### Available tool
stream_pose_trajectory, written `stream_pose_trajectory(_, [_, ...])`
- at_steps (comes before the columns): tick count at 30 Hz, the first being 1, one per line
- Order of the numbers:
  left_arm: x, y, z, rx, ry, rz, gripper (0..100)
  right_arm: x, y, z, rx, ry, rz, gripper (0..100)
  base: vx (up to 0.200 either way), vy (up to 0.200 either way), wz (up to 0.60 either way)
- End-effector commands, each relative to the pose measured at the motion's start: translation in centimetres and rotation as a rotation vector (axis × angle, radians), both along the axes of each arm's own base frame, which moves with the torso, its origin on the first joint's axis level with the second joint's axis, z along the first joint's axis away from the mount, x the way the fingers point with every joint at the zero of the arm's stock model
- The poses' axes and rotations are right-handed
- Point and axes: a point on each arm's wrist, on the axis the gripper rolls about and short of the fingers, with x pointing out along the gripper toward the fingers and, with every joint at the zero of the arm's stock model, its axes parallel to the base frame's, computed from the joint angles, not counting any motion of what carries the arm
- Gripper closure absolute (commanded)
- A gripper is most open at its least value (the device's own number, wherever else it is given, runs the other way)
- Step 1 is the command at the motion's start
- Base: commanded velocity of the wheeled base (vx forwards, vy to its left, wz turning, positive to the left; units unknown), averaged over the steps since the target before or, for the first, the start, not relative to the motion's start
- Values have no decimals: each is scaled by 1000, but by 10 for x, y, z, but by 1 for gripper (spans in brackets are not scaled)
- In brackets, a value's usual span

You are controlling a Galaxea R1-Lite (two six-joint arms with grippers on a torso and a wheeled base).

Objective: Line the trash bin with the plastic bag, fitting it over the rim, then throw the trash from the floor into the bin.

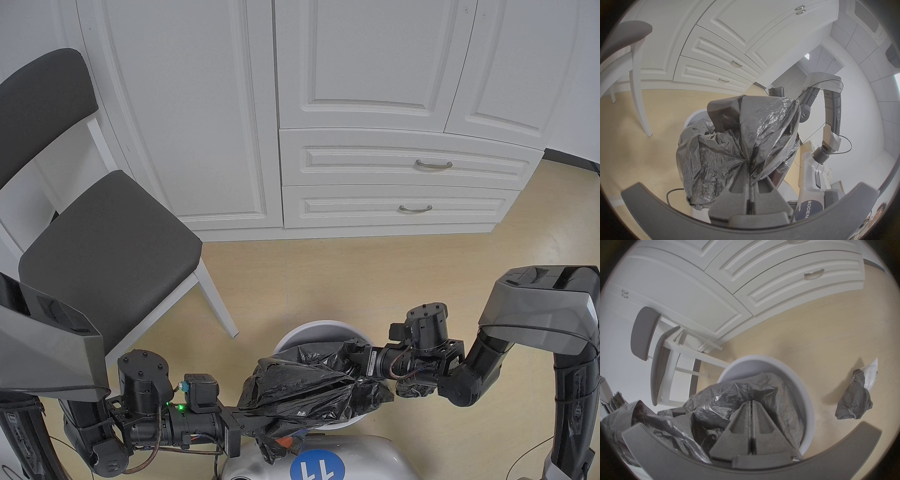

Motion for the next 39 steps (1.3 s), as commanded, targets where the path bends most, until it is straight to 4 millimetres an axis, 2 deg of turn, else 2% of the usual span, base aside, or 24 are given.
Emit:
stream_pose_trajectory(1, [0,0,-1,1,1,1,100,-8,13,-15,-21,36,41,100,0,0,0])
stream_pose_trajectory(5, [2,-1,-1,-1,-3,2,100,-17,31,-28,-51,70,96,100,0,0,0])
stream_pose_trajectory(13, [8,-4,-1,-16,-7,10,100,3,37,-34,-49,60,70,100,0,0,0])
stream_pose_trajectory(17, [11,-6,-1,-23,-2,14,100,15,35,-26,-32,15,19,100,0,0,0])
stream_pose_trajectory(19, [13,-7,-1,-28,-7,18,100,23,29,-14,1,-22,-14,100,0,0,0])
stream_pose_trajectory(25, [19,-5,-2,-22,-18,45,100,26,21,8,47,-64,-37,100,0,0,0])
stream_pose_trajectory(29, [28,-3,-17,60,-44,145,100,28,19,12,53,-75,-43,100,0,0,0])
stream_pose_trajectory(33, [30,-2,-28,127,-62,174,100,31,15,13,56,-81,-55,100,0,0,0])
stream_pose_trajectory(39, [31,-1,-26,130,-79,174,100,36,7,26,71,-111,-76,100,0,0,0])
